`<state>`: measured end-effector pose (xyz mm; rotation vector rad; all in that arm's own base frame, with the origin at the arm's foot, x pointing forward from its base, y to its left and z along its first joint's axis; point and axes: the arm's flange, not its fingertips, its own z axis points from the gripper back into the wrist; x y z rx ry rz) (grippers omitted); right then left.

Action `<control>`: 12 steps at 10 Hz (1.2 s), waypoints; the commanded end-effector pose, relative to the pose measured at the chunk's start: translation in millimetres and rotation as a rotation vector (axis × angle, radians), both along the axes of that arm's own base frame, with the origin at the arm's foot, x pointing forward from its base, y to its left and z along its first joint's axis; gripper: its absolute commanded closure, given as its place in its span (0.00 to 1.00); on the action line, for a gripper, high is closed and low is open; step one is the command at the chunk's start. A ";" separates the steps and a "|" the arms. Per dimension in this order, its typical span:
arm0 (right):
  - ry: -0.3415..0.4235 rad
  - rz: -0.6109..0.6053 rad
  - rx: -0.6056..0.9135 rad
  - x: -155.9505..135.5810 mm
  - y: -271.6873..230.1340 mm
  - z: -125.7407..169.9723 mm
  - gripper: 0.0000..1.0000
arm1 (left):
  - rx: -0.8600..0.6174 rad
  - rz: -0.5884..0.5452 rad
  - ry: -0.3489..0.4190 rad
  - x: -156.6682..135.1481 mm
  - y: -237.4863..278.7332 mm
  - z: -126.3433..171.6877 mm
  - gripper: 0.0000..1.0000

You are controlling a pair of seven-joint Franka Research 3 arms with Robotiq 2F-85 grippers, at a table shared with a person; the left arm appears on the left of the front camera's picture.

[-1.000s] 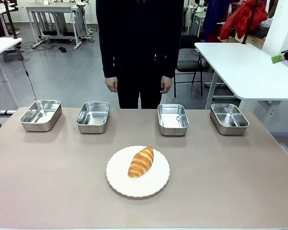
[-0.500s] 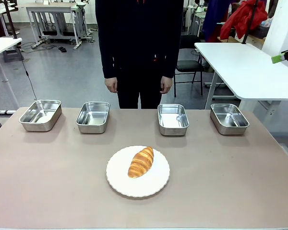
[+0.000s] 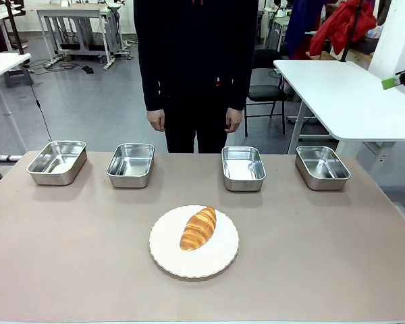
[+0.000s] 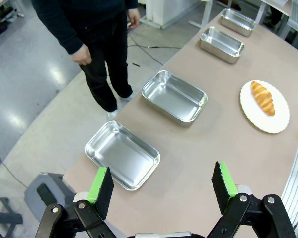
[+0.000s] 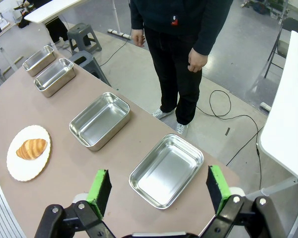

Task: Place the bread in the container.
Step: Place the Butter Roll into the Airtight Container indicated by the human.

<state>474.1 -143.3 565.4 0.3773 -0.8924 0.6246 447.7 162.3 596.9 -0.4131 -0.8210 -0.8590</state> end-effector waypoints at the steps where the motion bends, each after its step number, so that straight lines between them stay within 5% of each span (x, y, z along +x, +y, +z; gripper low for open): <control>1: -0.006 0.003 0.005 0.1 0.9 1.1 0.00 | 0.000 -0.007 -0.003 -0.6 -0.9 0.8 0.00; 12: -0.006 0.003 0.005 0.1 0.9 1.1 0.00 | 0.000 -0.007 -0.003 -0.6 -0.9 0.8 0.00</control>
